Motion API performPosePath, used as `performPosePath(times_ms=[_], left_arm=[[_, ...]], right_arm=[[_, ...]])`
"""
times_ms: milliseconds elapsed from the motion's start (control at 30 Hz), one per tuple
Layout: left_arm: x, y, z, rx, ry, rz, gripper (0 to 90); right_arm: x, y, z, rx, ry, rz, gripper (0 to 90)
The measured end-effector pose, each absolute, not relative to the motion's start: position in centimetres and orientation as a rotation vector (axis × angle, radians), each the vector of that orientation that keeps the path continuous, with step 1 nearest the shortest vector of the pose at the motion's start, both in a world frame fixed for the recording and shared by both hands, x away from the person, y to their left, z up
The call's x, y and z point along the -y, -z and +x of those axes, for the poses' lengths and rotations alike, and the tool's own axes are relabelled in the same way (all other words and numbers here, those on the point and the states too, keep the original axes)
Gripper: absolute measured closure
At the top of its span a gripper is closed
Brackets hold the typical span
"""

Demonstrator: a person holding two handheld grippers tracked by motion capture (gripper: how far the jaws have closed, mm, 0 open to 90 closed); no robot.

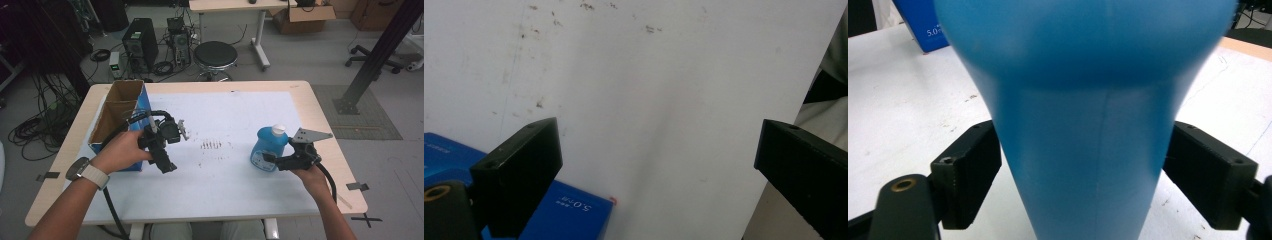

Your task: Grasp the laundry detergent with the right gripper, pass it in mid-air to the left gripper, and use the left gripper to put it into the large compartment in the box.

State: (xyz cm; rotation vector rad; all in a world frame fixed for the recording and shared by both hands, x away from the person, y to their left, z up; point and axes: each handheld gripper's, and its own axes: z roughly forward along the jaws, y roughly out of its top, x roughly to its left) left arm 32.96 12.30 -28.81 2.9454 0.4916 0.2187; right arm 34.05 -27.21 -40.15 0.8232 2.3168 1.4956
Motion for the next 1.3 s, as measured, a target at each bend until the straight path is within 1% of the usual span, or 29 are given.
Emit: performPosePath(times_ms=[200, 533, 700, 1033, 1100, 1200, 1300], left_arm=[[-12.35, 28.80, 32.94, -0.494, -0.219, 2.947, 5.6], [-12.33, 28.91, 33.02, -0.492, -0.216, 2.946, 5.6], [-12.37, 28.91, 33.03, -0.493, -0.215, 2.944, 5.6], [-12.34, 28.97, 33.08, -0.492, -0.213, 2.945, 5.6], [-12.34, 28.98, 33.08, -0.492, -0.214, 2.944, 5.6], [-12.36, 28.99, 33.09, -0.496, -0.214, 2.945, 5.6], [-12.35, 29.00, 33.08, -0.496, -0.215, 2.943, 5.6]], right_arm=[[27.15, 40.12, 34.03, -2.306, -1.500, 0.812, 24.8], [27.14, 40.18, 34.08, -2.309, -1.497, 0.815, 28.5], [27.19, 40.18, 34.13, -2.307, -1.497, 0.817, 29.0], [27.15, 40.23, 34.22, -2.313, -1.496, 0.811, 33.4], [27.12, 40.24, 34.21, -2.315, -1.499, 0.803, 35.5], [27.11, 40.18, 34.12, -2.324, -1.507, 0.776, 41.4], [27.09, 40.13, 34.06, -2.323, -1.501, 0.768, 42.2]])
